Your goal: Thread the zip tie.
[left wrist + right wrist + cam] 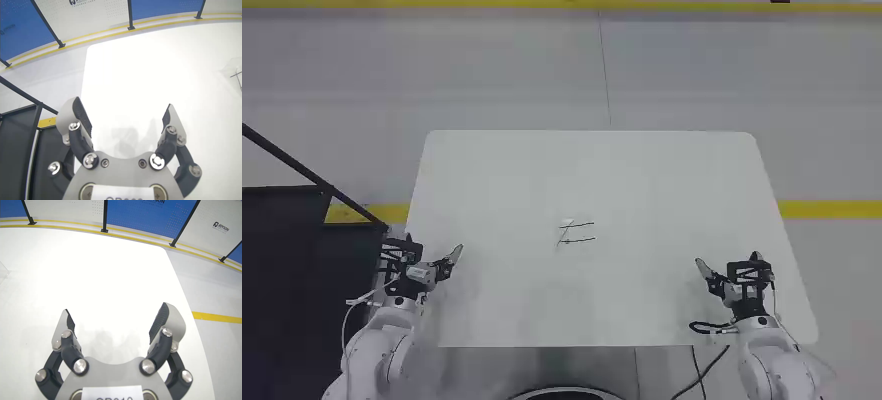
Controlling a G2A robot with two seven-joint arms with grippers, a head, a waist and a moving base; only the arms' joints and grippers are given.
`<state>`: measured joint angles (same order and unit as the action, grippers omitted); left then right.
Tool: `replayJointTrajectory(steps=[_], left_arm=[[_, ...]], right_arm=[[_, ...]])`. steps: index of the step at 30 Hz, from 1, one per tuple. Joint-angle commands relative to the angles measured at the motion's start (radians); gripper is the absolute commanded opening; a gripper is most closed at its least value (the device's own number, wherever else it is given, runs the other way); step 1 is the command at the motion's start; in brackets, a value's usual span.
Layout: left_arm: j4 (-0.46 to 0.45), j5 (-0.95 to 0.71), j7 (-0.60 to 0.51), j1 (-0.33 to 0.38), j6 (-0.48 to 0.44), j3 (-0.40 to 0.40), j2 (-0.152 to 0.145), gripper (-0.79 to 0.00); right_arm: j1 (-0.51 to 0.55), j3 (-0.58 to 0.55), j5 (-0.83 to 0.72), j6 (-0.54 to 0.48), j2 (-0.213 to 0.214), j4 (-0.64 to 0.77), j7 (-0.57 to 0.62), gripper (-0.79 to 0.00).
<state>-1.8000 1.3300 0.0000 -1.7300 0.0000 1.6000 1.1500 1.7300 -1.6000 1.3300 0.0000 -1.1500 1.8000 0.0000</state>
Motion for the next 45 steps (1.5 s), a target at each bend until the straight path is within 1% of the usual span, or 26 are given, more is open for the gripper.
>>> replayJointTrajectory(steps=[1,18,21,24,26,30,33,37,41,45], left_arm=[[0.0,0.0,0.0,0.0,0.0,0.0,0.0,0.0],[0.0,0.0,0.0,0.0,0.0,0.0,0.0,0.0],[0.001,0.01,0.016,0.004,-0.018,-0.004,0.0,0.0],[0.013,0.014,0.055,0.013,-0.051,-0.001,-0.001,0.0],[0.015,-0.002,0.068,0.017,-0.07,0.006,0.0,0.0],[0.017,-0.048,0.086,0.023,-0.139,0.026,-0.002,0.0],[0.027,-0.095,0.098,0.031,-0.19,0.044,-0.003,0.0],[0.036,-0.157,0.114,0.034,-0.266,0.068,-0.005,0.0],[0.038,-0.16,0.131,0.027,-0.302,0.08,-0.007,0.0],[0.032,-0.164,0.148,0.018,-0.353,0.085,-0.009,0.0]], right_arm=[[0.0,0.0,0.0,0.0,0.0,0.0,0.0,-0.001],[0.0,0.0,0.0,0.0,0.0,0.0,0.0,0.0],[-0.009,0.007,0.034,-0.048,0.003,-0.006,-0.013,0.0],[-0.031,0.011,-0.008,-0.058,0.0,-0.012,0.009,0.0],[-0.038,0.006,-0.044,-0.097,0.0,-0.007,0.03,0.0],[-0.052,-0.017,-0.147,-0.214,0.004,0.015,0.115,0.0],[-0.077,-0.033,-0.228,-0.315,0.01,0.033,0.212,0.0],[-0.123,-0.022,-0.312,-0.428,0.017,0.053,0.344,0.0],[-0.178,0.005,-0.417,-0.499,0.021,0.047,0.456,0.0],[-0.223,0.035,-0.512,-0.53,0.024,0.033,0.562,0.0]])
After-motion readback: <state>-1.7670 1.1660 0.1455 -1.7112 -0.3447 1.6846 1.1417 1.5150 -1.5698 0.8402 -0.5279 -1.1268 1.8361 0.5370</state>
